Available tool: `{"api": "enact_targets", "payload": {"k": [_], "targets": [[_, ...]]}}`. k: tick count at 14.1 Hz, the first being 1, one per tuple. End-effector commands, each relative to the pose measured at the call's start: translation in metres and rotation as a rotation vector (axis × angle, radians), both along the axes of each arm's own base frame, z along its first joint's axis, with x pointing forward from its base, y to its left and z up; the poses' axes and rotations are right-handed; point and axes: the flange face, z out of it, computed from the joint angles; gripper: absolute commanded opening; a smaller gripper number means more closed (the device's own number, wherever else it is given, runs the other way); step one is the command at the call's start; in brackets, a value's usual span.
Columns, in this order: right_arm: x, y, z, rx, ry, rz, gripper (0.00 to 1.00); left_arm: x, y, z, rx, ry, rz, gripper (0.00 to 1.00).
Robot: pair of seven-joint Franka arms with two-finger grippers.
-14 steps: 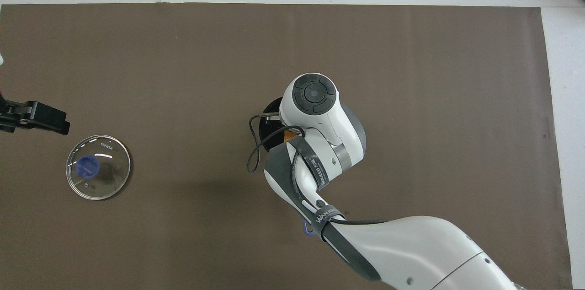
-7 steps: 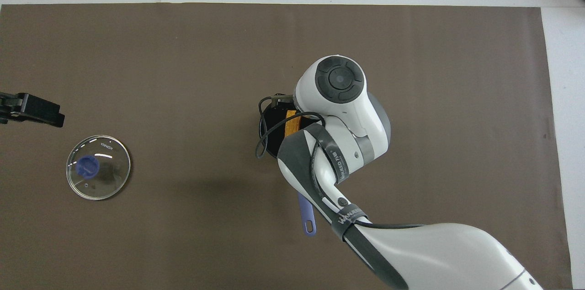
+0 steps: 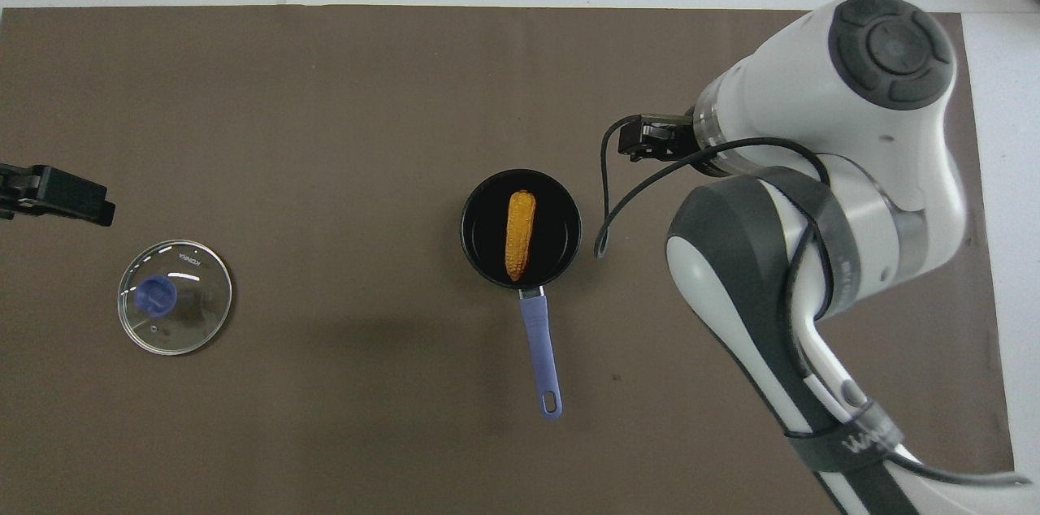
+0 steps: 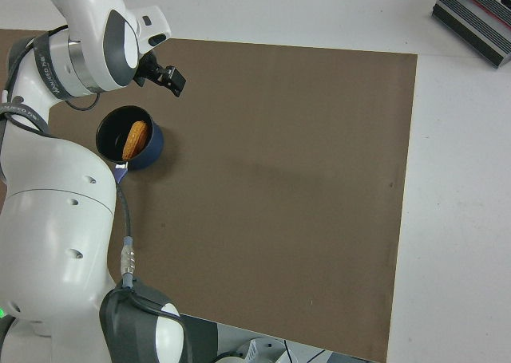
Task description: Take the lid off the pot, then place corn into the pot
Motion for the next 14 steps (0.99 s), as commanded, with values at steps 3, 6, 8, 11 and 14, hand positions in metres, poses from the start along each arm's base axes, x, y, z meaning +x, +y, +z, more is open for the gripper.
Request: {"api": "enact_targets", "payload": {"k": [3, 6, 8, 11, 14], "targets": [[-0.035, -0.063, 0.041, -0.023, 0.091, 0.047, 1.00, -0.001, 0.002, 0.001, -0.013, 0.014, -0.001, 1.00], [-0.052, -0.104, 0.053, -0.027, 0.142, 0.062, 1.00, -0.001, 0.006, 0.002, -0.012, 0.013, 0.005, 1.00], [-0.059, -0.133, 0.059, -0.024, 0.155, 0.054, 1.00, -0.001, 0.004, 0.001, -0.012, 0.013, 0.002, 1.00], [-0.062, -0.164, 0.066, -0.020, 0.155, 0.058, 1.00, -0.001, 0.004, 0.001, -0.012, 0.013, 0.002, 1.00], [-0.058, -0.190, 0.085, -0.020, 0.108, 0.044, 1.00, -0.001, 0.004, 0.002, -0.012, 0.011, 0.002, 1.00]]}}
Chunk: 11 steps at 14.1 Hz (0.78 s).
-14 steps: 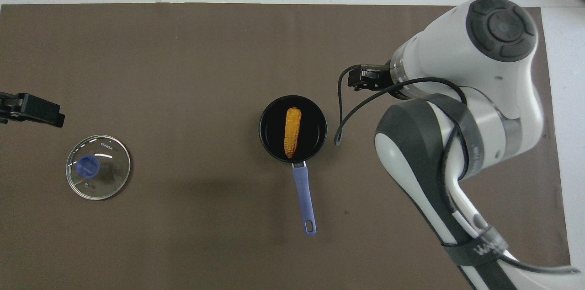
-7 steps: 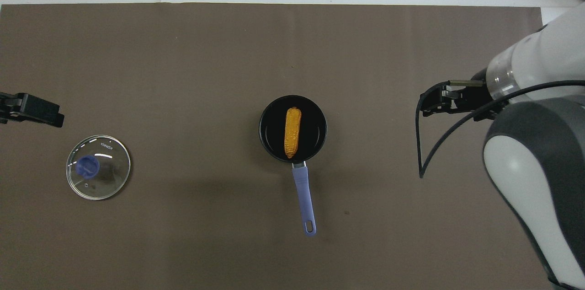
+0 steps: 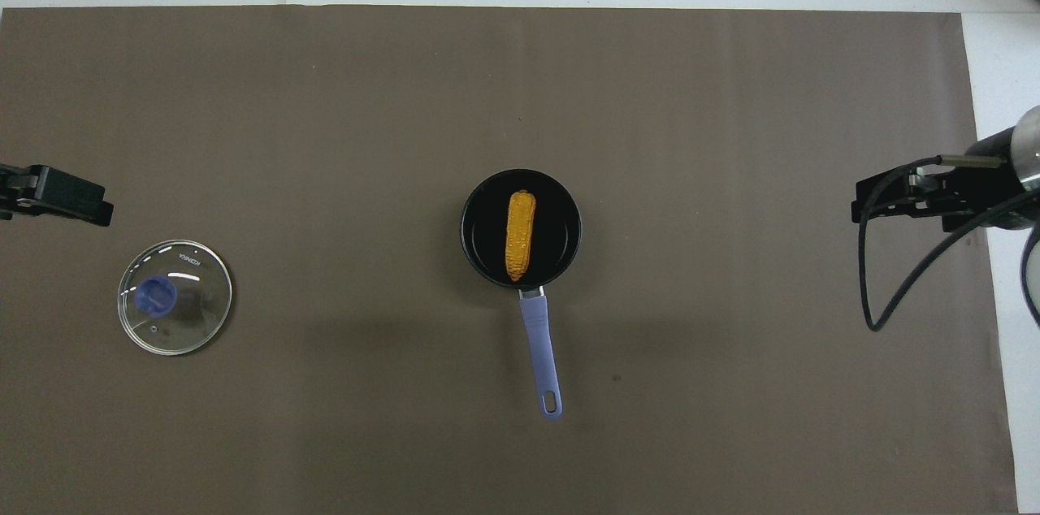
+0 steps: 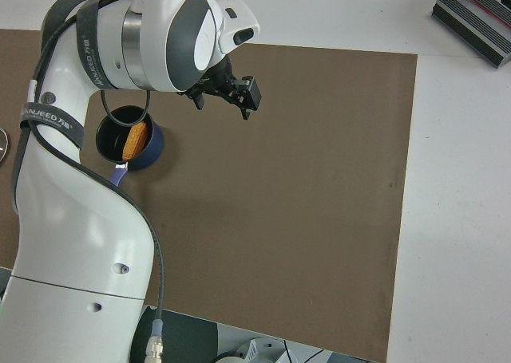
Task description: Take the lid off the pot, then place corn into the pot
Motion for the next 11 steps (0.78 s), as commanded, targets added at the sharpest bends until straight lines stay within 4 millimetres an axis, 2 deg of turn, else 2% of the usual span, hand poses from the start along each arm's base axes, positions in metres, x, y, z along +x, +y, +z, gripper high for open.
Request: {"api": "enact_targets", "payload": {"k": [1, 4, 6, 10, 11], "targets": [[-0.004, -0.018, 0.022, 0.002, -0.041, 0.022, 1.00, -0.002, 0.002, 0.002, -0.011, 0.012, -0.002, 1.00], [-0.010, -0.021, 0.046, -0.019, -0.060, 0.012, 1.00, -0.001, 0.002, 0.002, -0.011, 0.011, 0.000, 1.00], [-0.014, -0.021, 0.055, -0.020, -0.050, 0.014, 1.00, -0.001, 0.002, 0.002, -0.012, 0.009, -0.002, 1.00], [-0.032, -0.022, 0.088, -0.020, -0.068, 0.011, 1.00, -0.001, 0.002, 0.002, -0.011, 0.011, 0.000, 1.00], [-0.035, -0.023, 0.086, -0.018, -0.067, 0.017, 1.00, -0.001, 0.002, 0.002, -0.012, 0.009, -0.002, 1.00]]}}
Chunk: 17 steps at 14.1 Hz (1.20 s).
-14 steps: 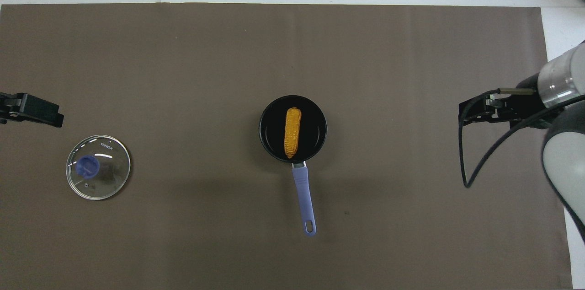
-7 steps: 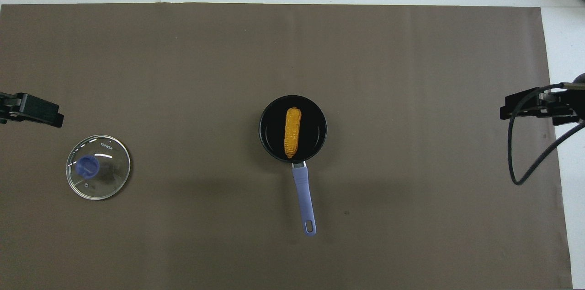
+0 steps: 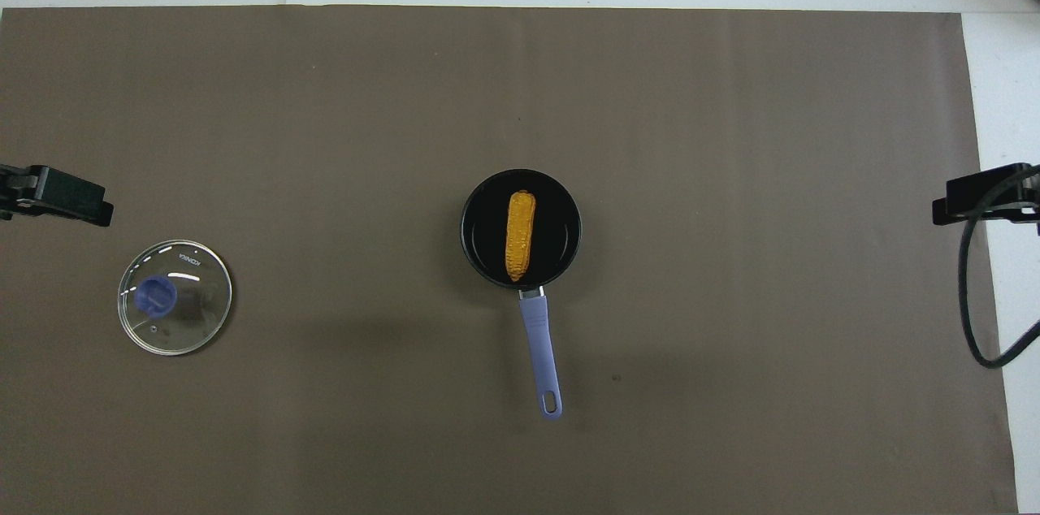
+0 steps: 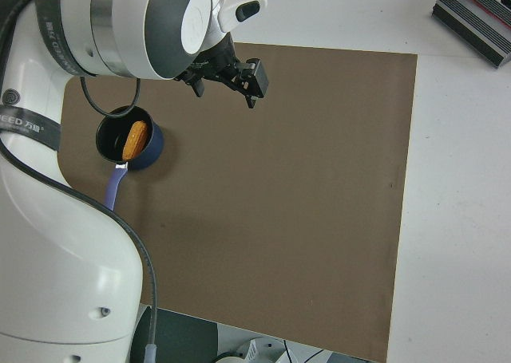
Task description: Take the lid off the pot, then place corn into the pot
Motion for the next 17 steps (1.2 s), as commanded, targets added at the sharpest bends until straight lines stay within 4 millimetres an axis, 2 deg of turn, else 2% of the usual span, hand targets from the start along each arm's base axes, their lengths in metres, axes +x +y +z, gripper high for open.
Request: {"api": "enact_targets", "payload": {"k": [1, 3, 17], "targets": [[-0.010, -0.006, 0.006, -0.013, -0.009, 0.026, 1.00, -0.001, 0.002, 0.002, -0.011, 0.010, -0.002, 1.00], [-0.006, -0.008, -0.006, -0.042, -0.020, 0.095, 1.00, -0.001, 0.002, 0.002, -0.011, 0.012, -0.002, 1.00], [-0.012, -0.008, -0.008, -0.058, -0.009, 0.104, 1.00, -0.001, 0.002, 0.002, -0.011, 0.010, 0.000, 1.00]]}}
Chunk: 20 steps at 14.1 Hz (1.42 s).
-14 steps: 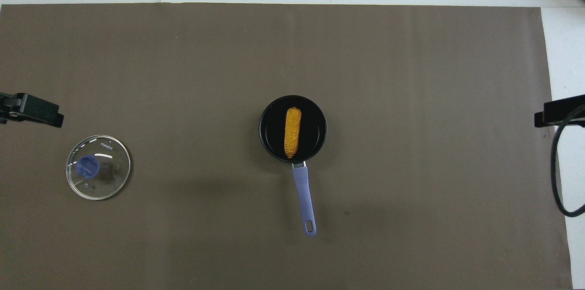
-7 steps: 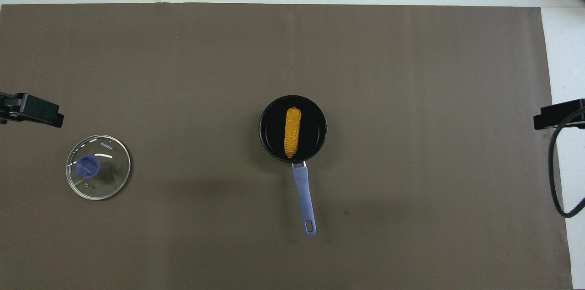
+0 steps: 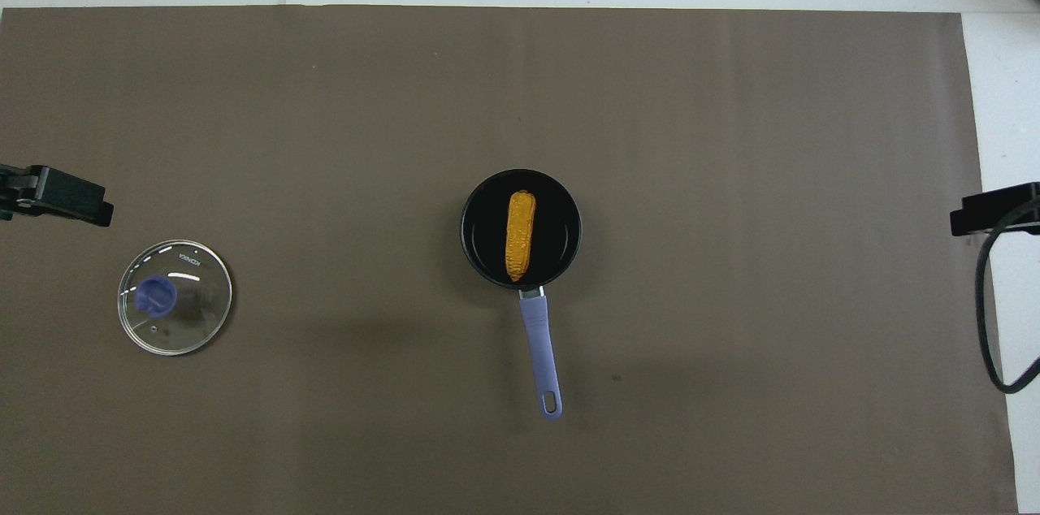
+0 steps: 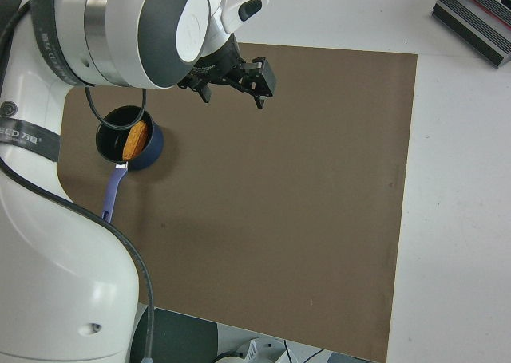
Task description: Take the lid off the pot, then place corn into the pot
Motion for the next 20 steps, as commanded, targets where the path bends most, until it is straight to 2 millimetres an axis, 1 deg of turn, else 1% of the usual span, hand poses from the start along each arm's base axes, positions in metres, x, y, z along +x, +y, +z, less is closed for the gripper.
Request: {"api": "enact_targets", "payload": {"k": [1, 7, 13, 16, 20], "targets": [[-0.007, -0.002, 0.000, -0.007, -0.009, 0.018, 1.00, -0.001, 0.002, 0.002, -0.011, 0.010, 0.000, 1.00], [-0.007, 0.005, 0.000, 0.001, -0.009, 0.028, 1.00, -0.001, 0.002, 0.002, -0.011, 0.010, 0.000, 1.00], [-0.007, 0.007, 0.000, 0.014, -0.007, 0.025, 1.00, -0.001, 0.002, 0.002, -0.012, 0.010, -0.002, 1.00], [-0.010, 0.013, -0.001, 0.020, 0.010, 0.038, 1.00, -0.001, 0.002, 0.001, -0.011, 0.011, -0.002, 1.00], [-0.010, 0.012, -0.001, 0.019, 0.012, 0.043, 1.00, -0.001, 0.002, 0.002, -0.011, 0.011, 0.000, 1.00]]}}
